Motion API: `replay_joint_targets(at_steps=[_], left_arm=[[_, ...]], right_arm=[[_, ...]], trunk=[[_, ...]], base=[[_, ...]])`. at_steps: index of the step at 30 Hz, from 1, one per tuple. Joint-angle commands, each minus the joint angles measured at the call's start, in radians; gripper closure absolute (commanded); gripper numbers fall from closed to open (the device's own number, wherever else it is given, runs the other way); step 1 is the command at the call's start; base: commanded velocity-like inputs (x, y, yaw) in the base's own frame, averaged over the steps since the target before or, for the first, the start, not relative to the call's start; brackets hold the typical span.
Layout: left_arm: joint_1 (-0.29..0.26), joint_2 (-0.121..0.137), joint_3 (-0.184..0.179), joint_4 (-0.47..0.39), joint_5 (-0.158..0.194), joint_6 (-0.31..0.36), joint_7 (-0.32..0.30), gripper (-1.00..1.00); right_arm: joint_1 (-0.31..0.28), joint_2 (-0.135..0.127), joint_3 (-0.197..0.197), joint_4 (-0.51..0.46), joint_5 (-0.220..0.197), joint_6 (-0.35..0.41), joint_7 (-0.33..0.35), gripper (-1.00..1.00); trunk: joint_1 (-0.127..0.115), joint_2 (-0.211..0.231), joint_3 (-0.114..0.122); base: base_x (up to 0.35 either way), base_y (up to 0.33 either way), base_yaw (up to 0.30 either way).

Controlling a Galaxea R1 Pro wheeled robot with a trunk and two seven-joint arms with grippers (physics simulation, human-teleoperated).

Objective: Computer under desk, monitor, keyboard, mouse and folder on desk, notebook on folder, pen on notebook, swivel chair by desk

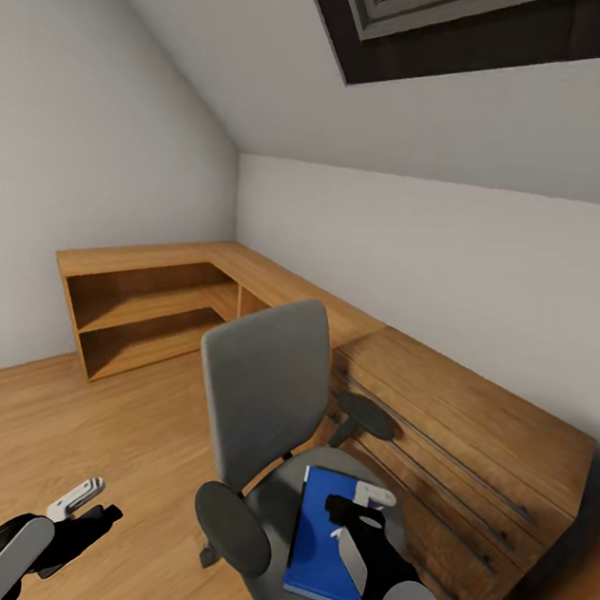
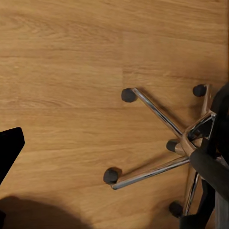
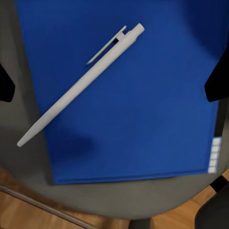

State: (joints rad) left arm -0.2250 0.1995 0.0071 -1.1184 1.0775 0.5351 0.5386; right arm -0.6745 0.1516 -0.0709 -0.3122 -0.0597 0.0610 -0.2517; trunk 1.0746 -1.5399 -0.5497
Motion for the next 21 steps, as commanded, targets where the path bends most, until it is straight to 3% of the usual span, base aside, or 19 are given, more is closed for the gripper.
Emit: replay_joint_targets(at_steps=[1, 21], left_arm=[[-0.001, 0.0, 0.001, -0.001, 0.01, 0.002, 0.009, -1.0], [-0.001, -0.003, 0.0, 0.0, 0.01, 0.0, 0.009, -1.0]], right_arm=[[0.0, 0.001, -0.004, -0.002, -0.006, 0.003, 0.004, -1.0], [0.0, 0.0, -0.007, -0.001, -0.006, -0.001, 0.017, -1.0]], trunk=[[0.004, -0.008, -0.004], [0.081, -0.148, -0.067]], base=[[0.0, 0.0, 0.0], [0.0, 0.0, 0.0]])
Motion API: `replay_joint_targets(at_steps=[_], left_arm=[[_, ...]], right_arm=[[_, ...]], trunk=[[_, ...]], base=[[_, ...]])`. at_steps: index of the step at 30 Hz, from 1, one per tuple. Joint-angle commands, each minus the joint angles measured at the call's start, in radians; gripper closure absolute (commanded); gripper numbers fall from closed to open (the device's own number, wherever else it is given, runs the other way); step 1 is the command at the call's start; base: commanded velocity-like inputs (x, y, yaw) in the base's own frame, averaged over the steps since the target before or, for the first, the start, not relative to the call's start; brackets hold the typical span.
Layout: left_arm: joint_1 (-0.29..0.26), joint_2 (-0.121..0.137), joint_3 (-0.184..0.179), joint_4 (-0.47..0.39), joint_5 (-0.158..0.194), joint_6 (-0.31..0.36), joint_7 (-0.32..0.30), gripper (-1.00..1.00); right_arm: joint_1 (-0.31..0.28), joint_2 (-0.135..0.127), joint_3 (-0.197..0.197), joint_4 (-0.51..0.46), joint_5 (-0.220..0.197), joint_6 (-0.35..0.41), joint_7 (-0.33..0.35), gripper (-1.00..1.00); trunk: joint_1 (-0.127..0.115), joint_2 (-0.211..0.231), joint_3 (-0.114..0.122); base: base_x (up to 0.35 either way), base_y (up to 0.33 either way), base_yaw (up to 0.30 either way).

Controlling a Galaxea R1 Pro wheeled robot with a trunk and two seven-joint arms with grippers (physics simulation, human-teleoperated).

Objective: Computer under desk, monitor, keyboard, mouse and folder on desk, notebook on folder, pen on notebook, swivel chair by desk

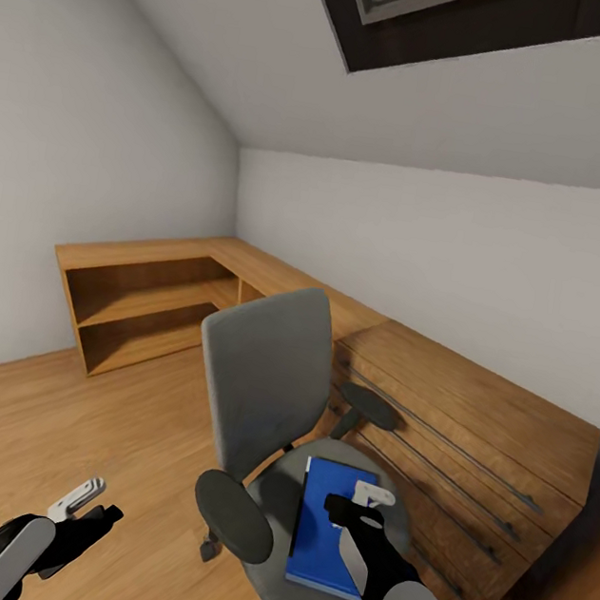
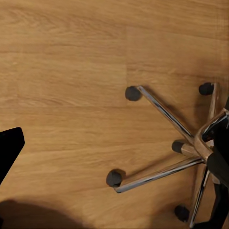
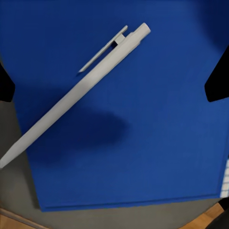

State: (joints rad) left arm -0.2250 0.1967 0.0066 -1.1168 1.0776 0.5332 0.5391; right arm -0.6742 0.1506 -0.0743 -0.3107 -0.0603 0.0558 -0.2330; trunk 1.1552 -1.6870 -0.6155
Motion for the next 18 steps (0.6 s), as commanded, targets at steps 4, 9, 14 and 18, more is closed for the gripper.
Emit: replay_joint_targets(at_steps=[4, 9, 14, 18], left_arm=[[-0.001, -0.001, -0.002, -0.001, 0.006, 0.001, 0.007, -1.0], [-0.002, -0.013, -0.016, 0.003, -0.009, -0.011, 0.006, -1.0], [-0.002, -0.042, -0.036, 0.003, -0.02, -0.015, 0.006, -1.0], [-0.002, -0.064, -0.042, 0.003, -0.022, -0.016, 0.006, -1.0]], right_arm=[[0.0, 0.0, -0.001, -0.003, -0.005, -0.003, -0.001, -1.0], [-0.001, 0.015, 0.005, 0.009, 0.001, -0.023, 0.003, -1.0], [-0.001, 0.023, 0.004, 0.033, 0.003, -0.028, 0.002, -1.0], [-0.001, 0.021, 0.005, 0.041, 0.003, -0.036, 0.001, -1.0]], trunk=[[0.0, -0.001, -0.001], [0.0, -0.001, -0.001], [0.0, -0.001, -0.001], [0.0, -0.001, -0.001]], base=[[0.0, 0.0, 0.0], [0.0, 0.0, 0.0], [0.0, 0.0, 0.0], [0.0, 0.0, 0.0]])
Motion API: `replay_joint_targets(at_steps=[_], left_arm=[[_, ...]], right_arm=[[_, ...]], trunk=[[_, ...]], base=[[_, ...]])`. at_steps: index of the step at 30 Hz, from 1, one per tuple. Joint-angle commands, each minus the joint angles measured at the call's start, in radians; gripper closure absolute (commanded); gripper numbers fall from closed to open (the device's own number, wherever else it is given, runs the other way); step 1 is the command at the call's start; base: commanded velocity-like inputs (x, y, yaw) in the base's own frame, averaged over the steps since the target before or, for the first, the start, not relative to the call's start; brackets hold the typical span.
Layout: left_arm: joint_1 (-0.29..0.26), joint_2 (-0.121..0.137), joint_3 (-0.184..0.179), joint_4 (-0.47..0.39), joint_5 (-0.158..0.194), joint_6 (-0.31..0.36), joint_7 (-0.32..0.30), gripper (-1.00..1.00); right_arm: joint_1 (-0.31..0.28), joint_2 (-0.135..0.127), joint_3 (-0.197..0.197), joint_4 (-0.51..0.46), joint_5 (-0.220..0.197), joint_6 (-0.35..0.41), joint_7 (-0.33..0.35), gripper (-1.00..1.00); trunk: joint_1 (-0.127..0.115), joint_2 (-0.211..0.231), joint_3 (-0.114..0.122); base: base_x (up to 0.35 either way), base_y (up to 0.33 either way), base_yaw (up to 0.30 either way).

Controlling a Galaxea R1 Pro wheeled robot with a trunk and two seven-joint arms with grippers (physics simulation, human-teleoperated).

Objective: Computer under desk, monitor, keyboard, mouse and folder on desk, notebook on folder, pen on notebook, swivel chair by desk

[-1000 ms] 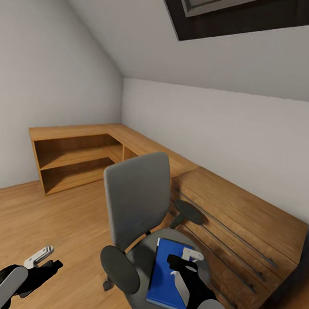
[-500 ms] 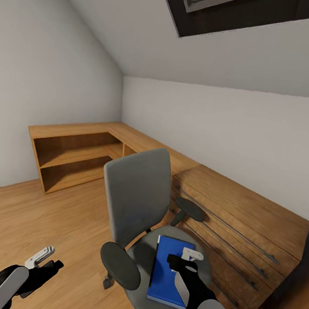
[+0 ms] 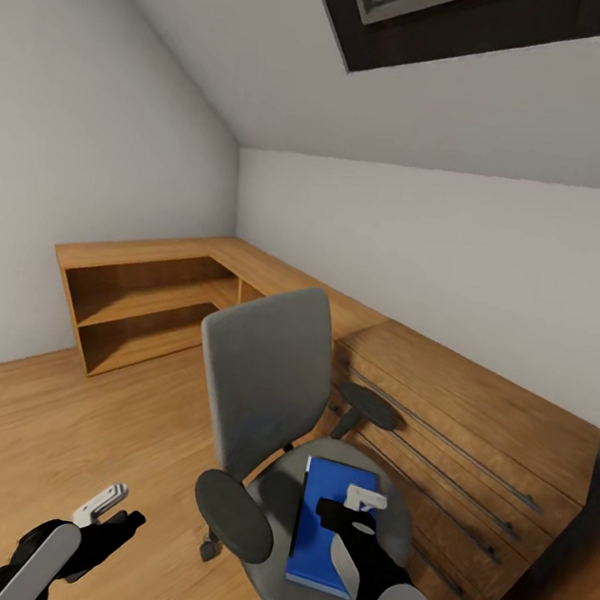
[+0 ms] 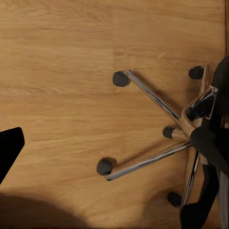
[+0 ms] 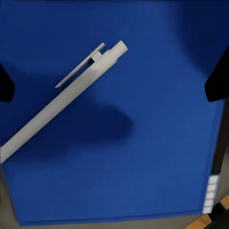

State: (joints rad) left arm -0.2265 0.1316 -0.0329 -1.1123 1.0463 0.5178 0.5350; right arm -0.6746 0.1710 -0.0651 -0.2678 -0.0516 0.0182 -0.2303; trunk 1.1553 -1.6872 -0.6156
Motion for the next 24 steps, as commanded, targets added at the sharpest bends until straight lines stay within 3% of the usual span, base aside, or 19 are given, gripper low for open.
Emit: replay_joint_targets(at_steps=[1, 4, 15, 24], left_arm=[[-0.001, -0.005, -0.004, -0.001, 0.009, -0.001, 0.01, -1.0], [-0.001, -0.022, -0.005, -0.001, 0.009, -0.001, 0.01, -1.0], [-0.001, -0.024, -0.005, 0.0, 0.01, -0.001, 0.01, -1.0], [-0.001, -0.025, -0.005, 0.0, -0.008, -0.001, 0.01, -1.0]], right_arm=[[0.0, 0.001, -0.004, 0.0, -0.005, 0.001, -0.001, -1.0], [0.0, 0.001, -0.004, 0.002, -0.005, 0.0, -0.001, -1.0], [0.0, -0.001, -0.004, 0.002, -0.006, 0.0, 0.0, -1.0], [0.0, -0.002, -0.004, 0.002, -0.008, 0.002, 0.001, -1.0]], trunk=[[0.004, -0.008, -0.004], [0.015, -0.029, -0.014], [0.019, -0.036, -0.017], [0.054, -0.099, -0.045]], base=[[0.0, 0.0, 0.0], [0.0, 0.0, 0.0], [0.0, 0.0, 0.0], [0.0, 0.0, 0.0]])
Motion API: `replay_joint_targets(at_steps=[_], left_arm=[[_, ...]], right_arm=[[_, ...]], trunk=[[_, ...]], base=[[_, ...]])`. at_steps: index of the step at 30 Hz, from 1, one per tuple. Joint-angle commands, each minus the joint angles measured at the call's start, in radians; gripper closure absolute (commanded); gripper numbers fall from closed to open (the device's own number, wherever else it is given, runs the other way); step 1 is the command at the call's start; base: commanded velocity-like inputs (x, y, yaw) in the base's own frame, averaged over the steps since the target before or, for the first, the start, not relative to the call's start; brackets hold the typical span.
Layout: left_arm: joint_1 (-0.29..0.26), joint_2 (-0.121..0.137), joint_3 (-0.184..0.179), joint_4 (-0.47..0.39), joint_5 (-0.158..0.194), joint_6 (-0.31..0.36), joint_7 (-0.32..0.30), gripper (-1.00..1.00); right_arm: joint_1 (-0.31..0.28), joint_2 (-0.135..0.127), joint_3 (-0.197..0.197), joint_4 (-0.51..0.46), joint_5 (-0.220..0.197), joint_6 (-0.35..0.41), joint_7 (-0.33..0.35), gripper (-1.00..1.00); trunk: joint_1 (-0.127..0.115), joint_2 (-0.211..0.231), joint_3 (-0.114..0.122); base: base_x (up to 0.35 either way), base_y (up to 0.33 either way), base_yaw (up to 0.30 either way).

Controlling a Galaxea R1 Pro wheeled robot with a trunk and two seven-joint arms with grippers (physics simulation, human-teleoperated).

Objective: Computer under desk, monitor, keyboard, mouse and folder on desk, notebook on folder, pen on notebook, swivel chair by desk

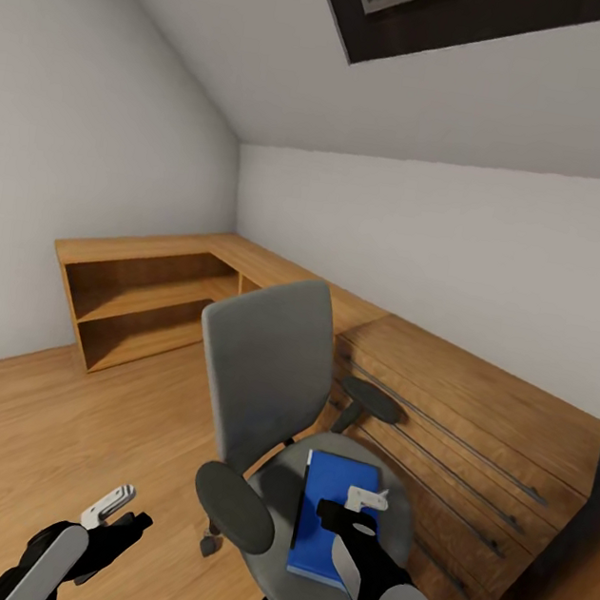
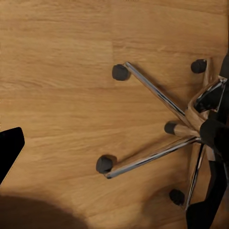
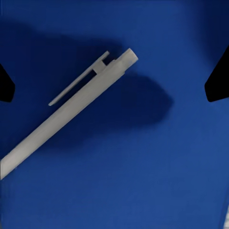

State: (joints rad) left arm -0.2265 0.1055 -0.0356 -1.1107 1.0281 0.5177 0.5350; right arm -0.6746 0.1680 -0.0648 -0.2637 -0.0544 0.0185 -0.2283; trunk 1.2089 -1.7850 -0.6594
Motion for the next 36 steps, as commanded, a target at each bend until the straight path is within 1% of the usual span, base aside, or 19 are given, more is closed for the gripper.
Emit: replay_joint_targets(at_steps=[1, 2, 10, 13, 31, 34, 36], left_arm=[[-0.001, 0.001, -0.003, -0.001, 0.008, -0.001, 0.01, -1.0], [-0.001, 0.001, -0.003, -0.001, 0.007, -0.001, 0.01, -1.0], [-0.001, 0.0, -0.003, -0.001, 0.004, -0.001, 0.01, -1.0], [-0.001, 0.0, -0.003, -0.001, 0.004, -0.001, 0.01, -1.0], [-0.001, -0.001, -0.004, 0.0, 0.004, -0.002, 0.01, -1.0], [-0.001, -0.001, -0.013, 0.015, -0.018, -0.011, 0.01, -1.0], [-0.001, -0.001, -0.018, 0.03, -0.036, -0.036, 0.01, -1.0]], right_arm=[[0.0, 0.001, -0.004, -0.002, -0.006, 0.002, -0.001, -1.0], [0.0, 0.001, -0.004, -0.002, -0.006, 0.002, -0.001, -1.0], [0.0, 0.001, -0.006, -0.002, -0.006, 0.002, 0.0, -1.0], [0.0, 0.001, -0.006, -0.002, -0.006, 0.001, 0.0, -1.0], [0.0, 0.001, -0.004, 0.0, -0.005, 0.0, -0.001, -1.0], [0.0, 0.001, -0.004, 0.0, -0.005, 0.0, -0.001, -1.0], [0.0, 0.001, -0.004, 0.0, -0.005, 0.0, -0.001, -1.0]], trunk=[[0.004, -0.008, -0.004], [0.008, -0.015, -0.007], [0.008, -0.015, -0.007], [0.019, -0.036, -0.017], [0.019, -0.036, -0.017], [0.019, -0.036, -0.017], [0.019, -0.036, -0.017]], base=[[0.0, 0.0, 0.0], [0.0, 0.0, 0.0], [0.0, 0.0, 0.0], [0.0, 0.0, 0.0], [0.0, 0.0, 0.0], [0.042, 0.0, 0.0], [0.017, 0.0, 0.0]])
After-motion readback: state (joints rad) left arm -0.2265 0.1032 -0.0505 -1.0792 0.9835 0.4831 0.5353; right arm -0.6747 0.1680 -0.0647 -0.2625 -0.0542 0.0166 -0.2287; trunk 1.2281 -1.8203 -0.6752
